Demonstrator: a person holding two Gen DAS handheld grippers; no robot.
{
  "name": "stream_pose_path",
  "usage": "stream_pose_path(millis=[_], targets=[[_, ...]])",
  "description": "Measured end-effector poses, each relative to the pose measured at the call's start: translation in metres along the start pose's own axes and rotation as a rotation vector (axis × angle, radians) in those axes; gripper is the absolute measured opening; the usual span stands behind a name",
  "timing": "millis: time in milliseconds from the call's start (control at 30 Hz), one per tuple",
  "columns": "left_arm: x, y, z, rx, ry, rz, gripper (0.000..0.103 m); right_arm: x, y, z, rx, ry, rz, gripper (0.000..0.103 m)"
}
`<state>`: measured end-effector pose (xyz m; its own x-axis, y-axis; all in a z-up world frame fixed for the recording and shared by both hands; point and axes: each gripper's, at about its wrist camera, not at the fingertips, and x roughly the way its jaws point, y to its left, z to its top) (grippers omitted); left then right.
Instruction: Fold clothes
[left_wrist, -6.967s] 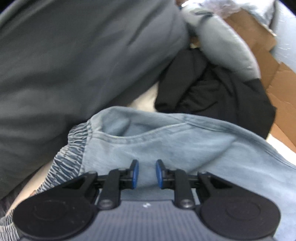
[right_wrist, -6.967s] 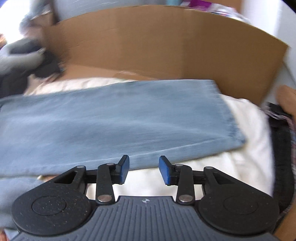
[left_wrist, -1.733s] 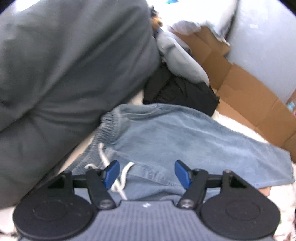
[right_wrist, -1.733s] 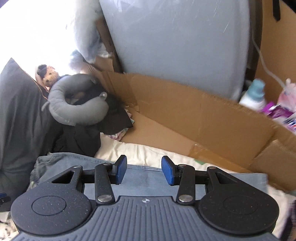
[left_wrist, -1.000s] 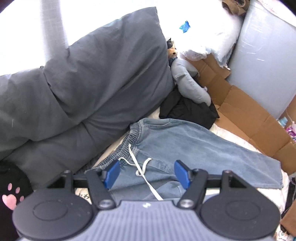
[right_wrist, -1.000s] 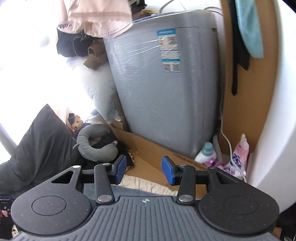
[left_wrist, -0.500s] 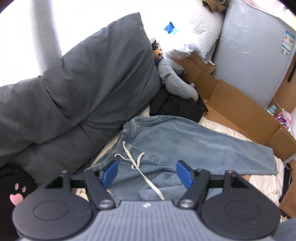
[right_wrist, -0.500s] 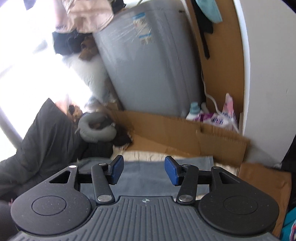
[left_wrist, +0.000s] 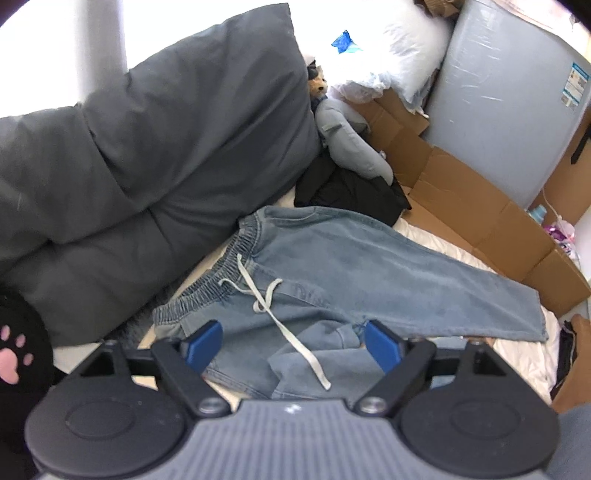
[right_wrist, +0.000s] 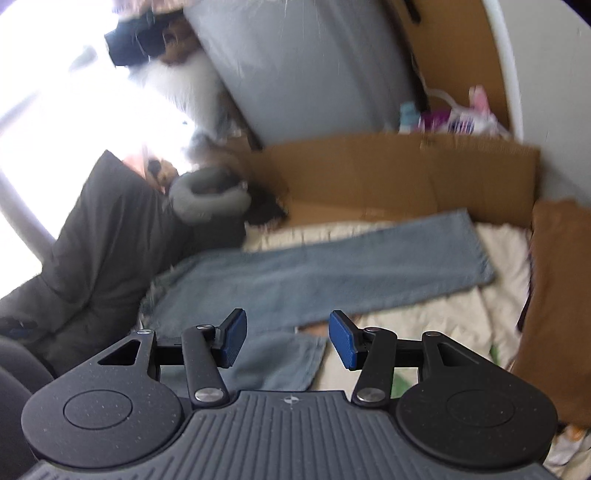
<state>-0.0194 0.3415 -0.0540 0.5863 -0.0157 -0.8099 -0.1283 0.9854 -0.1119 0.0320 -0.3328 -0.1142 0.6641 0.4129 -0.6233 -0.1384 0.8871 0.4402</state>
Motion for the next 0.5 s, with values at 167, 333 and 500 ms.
stream_pose_path(millis=[167,333,500], targets=[[0.031,0.009,-0.015,-0.004,0.062,0.017,0.086,0.047,-0.009,-0.046,0.039,0.063,0.022,0.056],[0.059,0.01,-0.022,-0.006,0.109,0.031,0.086,0.087,-0.016,-0.089,0.044,0.126,0.057,0.056],[0.079,0.012,-0.029,-0.003,0.155,0.047,0.086,0.128,-0.01,-0.123,0.012,0.185,0.07,0.055]])
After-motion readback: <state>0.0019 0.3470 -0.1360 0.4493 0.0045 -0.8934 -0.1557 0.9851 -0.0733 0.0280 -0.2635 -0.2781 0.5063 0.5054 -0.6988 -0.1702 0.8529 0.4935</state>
